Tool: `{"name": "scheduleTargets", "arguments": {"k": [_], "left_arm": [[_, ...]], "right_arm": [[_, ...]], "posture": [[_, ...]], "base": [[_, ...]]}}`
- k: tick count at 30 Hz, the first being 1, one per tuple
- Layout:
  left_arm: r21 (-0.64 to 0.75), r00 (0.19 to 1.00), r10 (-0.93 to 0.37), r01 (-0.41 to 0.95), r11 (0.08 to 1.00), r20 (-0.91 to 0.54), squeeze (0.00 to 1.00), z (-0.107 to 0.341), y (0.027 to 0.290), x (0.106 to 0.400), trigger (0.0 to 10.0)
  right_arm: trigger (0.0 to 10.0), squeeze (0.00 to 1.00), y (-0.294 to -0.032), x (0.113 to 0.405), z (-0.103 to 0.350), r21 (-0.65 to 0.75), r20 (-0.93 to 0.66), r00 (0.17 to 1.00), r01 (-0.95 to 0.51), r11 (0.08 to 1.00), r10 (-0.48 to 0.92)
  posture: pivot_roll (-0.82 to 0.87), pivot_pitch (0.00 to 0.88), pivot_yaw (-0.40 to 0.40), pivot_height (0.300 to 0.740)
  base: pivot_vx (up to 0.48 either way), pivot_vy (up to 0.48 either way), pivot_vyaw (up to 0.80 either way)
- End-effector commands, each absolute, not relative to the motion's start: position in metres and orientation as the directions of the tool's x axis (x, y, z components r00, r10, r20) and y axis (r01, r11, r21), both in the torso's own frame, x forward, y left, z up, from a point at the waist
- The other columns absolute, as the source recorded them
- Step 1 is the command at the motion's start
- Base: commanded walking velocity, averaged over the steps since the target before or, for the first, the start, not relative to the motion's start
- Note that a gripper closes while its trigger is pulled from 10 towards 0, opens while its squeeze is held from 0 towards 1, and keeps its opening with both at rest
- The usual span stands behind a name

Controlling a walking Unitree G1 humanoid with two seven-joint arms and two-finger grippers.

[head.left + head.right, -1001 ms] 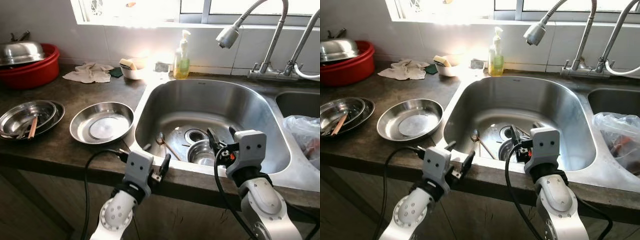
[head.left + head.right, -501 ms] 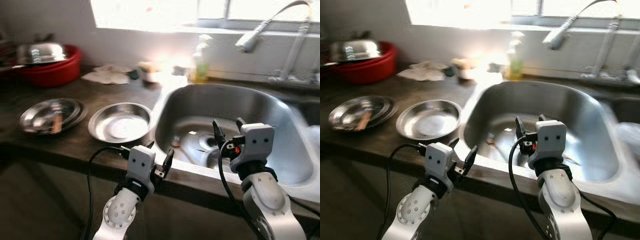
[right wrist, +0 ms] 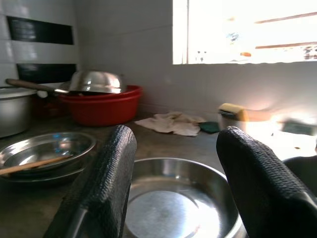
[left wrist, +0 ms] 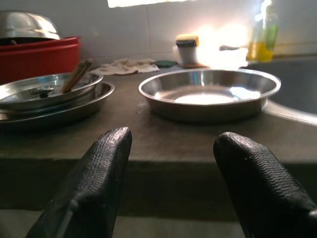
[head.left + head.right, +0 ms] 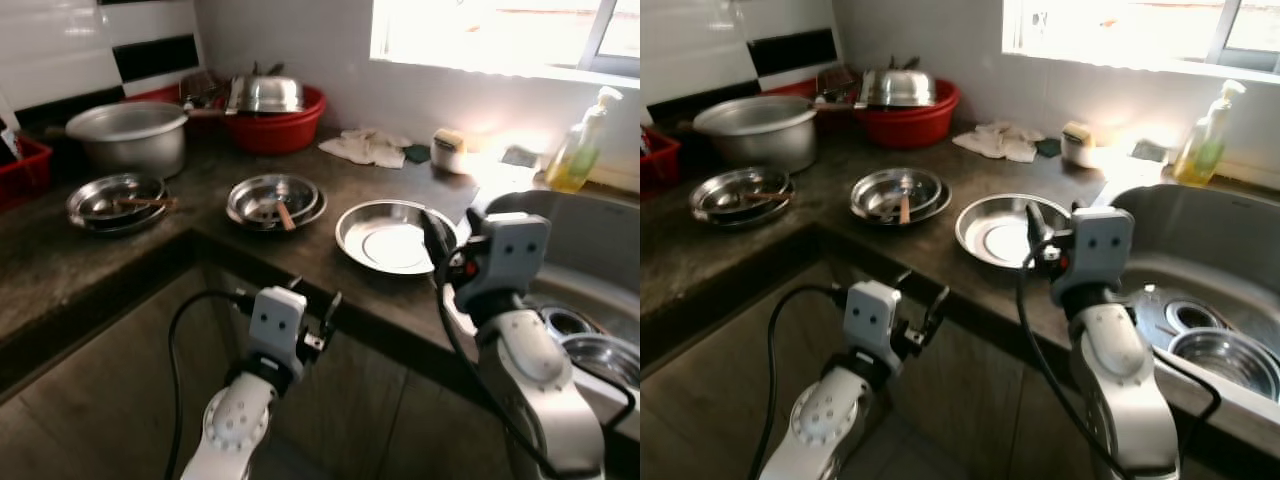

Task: Kitchen organization

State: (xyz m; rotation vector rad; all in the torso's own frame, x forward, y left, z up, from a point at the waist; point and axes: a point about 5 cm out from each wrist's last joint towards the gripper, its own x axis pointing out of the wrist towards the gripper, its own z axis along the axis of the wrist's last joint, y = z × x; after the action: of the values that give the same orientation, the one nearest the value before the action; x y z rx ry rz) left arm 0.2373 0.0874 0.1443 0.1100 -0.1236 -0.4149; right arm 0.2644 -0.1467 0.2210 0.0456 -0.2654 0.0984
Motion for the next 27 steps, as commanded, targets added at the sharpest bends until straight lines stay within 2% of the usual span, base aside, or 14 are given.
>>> {"name": "scheduleTargets", "arguments": {"k": [1, 5, 27], "left_arm": [[0.152, 0.899, -0.427, 0.411, 0.899, 0.095, 0.0, 0.143, 0.082, 0.236, 10.0], [0.165, 0.9, -0.427, 0.41, 0.897, 0.085, 0.0, 0.141, 0.081, 0.235, 10.0], [0.141, 0.931, -0.358, 0.346, 0.928, 0.068, 0.0, 0.139, 0.087, 0.234, 10.0]], "right_arm": [[10.0, 0.0, -0.151, 0.269, 0.221, 0.037, 0.246, 0.966, -0.094, 0.995, 0.082], [10.0, 0.0, -0.151, 0.271, 0.22, 0.039, 0.238, 0.967, -0.102, 0.994, 0.09], [10.0, 0.0, -0.156, 0.292, 0.226, 0.078, 0.185, 0.971, -0.168, 0.983, 0.151]], "posture": [[0.09, 0.0, -0.027, 0.74], [0.09, 0.0, -0.031, 0.74], [0.1, 0.004, -0.048, 0.74]], "base": [[0.244, -0.349, 0.0], [0.254, -0.388, 0.0], [0.012, 0.0, 0.0]]}}
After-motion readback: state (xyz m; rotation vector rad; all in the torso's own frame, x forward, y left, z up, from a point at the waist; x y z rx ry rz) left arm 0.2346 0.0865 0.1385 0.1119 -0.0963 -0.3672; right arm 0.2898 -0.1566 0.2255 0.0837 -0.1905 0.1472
